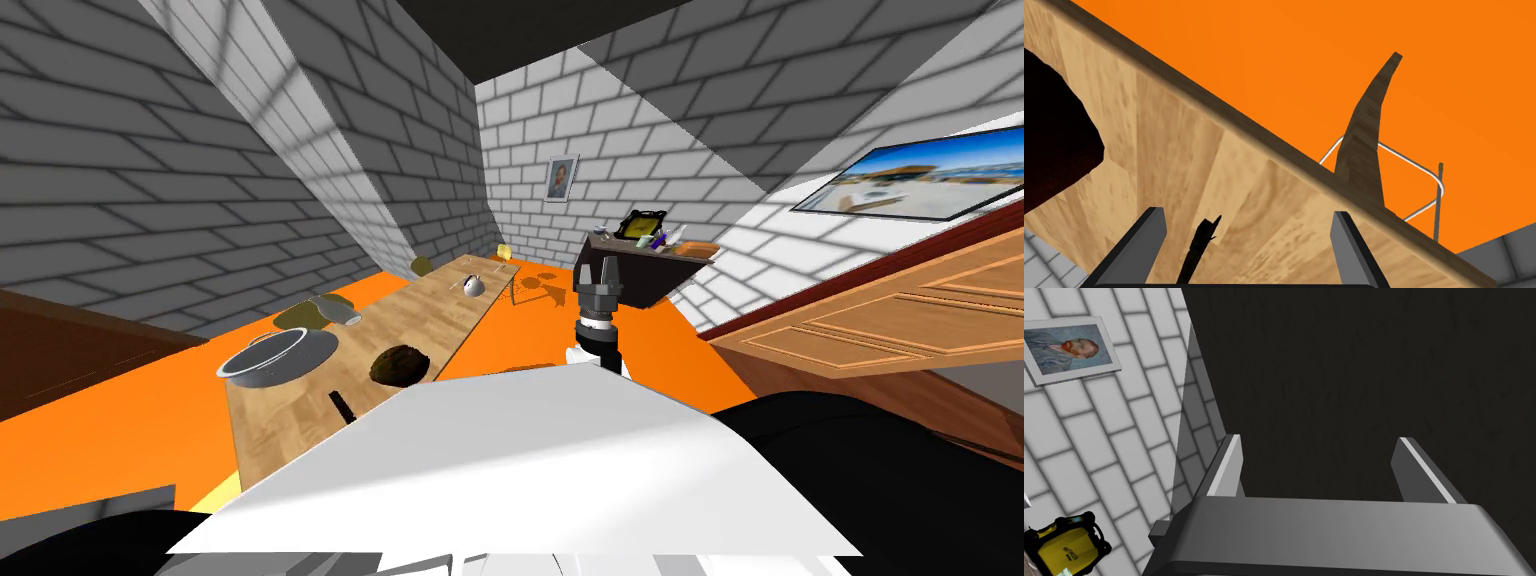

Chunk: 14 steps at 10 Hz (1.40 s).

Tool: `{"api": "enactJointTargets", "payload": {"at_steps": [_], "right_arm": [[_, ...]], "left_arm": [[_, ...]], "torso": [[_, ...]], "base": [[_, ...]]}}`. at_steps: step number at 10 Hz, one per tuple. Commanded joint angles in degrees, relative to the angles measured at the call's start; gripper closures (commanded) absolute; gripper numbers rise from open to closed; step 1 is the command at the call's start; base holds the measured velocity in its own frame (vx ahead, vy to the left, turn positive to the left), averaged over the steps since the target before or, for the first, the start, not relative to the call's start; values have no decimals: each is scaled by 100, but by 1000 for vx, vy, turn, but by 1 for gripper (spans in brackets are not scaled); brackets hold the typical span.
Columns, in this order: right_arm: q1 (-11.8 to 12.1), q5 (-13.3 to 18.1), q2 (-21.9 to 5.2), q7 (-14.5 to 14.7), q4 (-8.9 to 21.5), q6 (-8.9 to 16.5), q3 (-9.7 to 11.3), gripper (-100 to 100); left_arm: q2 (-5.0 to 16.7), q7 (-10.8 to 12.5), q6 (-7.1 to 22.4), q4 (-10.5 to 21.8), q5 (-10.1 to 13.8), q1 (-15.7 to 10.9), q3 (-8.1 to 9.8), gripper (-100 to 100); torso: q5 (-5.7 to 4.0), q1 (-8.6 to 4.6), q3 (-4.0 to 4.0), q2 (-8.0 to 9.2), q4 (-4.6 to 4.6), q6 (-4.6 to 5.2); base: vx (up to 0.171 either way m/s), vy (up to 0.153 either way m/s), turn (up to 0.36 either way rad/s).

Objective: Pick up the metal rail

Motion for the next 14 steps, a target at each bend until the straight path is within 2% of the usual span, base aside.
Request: {"api": "enactJointTargets", "payload": {"at_steps": [1,2,5,9,12,13,14], "right_arm": [[0,0,0,0,0,0,0,0],[0,0,0,0,0,0,0,0],[0,0,0,0,0,0,0,0],[1,0,-1,0,0,0,-1,0],[1,0,-1,0,0,0,-1,0],[1,0,0,0,0,0,-1,0],[2,0,0,0,0,0,-1,0]], "left_arm": [[136,63,109,171,13,163,-163,-100],[136,63,109,171,13,163,-163,-100],[377,220,239,675,40,133,-627,-100],[544,380,356,1180,32,22,-1158,-100],[599,462,408,1435,7,-71,-1448,-100],[588,448,400,1415,22,-109,-1426,-100],[593,460,399,1434,23,-124,-1445,0]], "torso": [[0,0,0,0,0,0],[2,7,-3,-6,-1,-1],[2,5,-1,-2,0,-1],[5,17,-2,-2,-1,-6],[2,3,1,2,0,-9],[2,3,1,2,1,-7],[0,-9,3,6,1,-14]], "base": [[78,48,-441],[52,57,-185],[54,53,-384],[47,89,-341],[26,65,-222],[10,33,-55],[2,7,8]]}}
